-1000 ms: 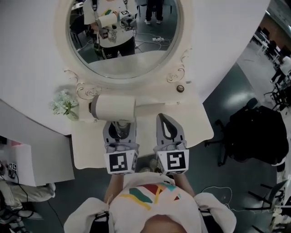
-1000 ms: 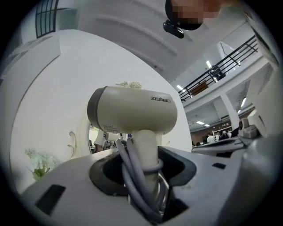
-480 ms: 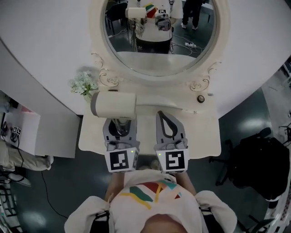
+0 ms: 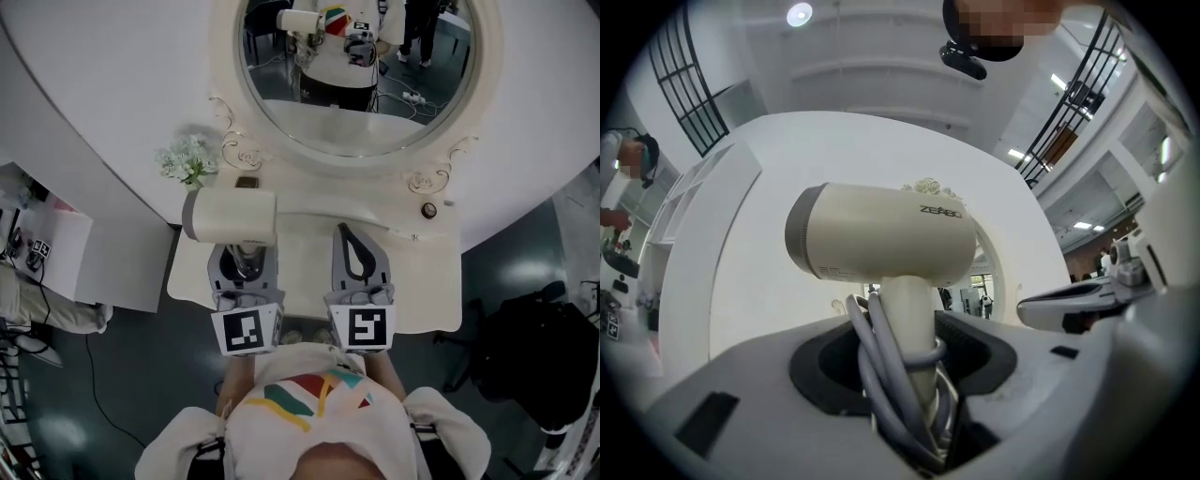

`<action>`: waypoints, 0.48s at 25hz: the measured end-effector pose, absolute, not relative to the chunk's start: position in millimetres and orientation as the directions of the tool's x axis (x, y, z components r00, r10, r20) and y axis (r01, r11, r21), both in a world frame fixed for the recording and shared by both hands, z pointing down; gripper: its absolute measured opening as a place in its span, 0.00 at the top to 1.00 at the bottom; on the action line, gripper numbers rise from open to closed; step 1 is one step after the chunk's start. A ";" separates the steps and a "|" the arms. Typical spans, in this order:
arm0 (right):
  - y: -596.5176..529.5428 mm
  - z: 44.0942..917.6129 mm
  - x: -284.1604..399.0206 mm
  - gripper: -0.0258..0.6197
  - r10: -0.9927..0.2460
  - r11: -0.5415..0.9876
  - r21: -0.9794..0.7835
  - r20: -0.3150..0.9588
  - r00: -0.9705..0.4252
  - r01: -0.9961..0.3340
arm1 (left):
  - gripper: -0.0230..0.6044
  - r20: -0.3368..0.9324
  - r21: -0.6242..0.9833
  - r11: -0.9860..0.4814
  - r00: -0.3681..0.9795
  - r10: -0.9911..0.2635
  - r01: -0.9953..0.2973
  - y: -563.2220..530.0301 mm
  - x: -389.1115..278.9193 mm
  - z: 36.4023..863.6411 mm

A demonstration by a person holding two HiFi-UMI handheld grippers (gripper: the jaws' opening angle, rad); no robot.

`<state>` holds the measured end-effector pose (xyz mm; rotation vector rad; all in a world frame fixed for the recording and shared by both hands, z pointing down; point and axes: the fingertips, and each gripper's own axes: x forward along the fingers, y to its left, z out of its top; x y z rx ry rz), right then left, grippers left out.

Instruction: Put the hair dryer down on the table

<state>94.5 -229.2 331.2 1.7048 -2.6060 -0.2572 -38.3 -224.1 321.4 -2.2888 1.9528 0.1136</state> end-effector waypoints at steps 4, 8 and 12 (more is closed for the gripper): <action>-233.5 329.9 100.0 0.96 -0.925 0.361 0.125 -0.078 -0.372 -0.924 | 0.65 -0.149 -0.047 -0.158 0.164 -0.975 -0.986 -228.0 -38.4 318.5; -234.6 330.6 103.2 0.96 -0.928 0.352 0.141 -0.078 -0.365 -0.925 | 0.65 -0.156 -0.055 -0.161 0.168 -0.973 -0.985 -230.0 -35.4 318.6; -232.7 331.6 103.2 0.96 -0.930 0.348 0.145 -0.076 -0.361 -0.926 | 0.65 -0.150 -0.052 -0.168 0.174 -0.973 -0.984 -230.5 -34.1 320.7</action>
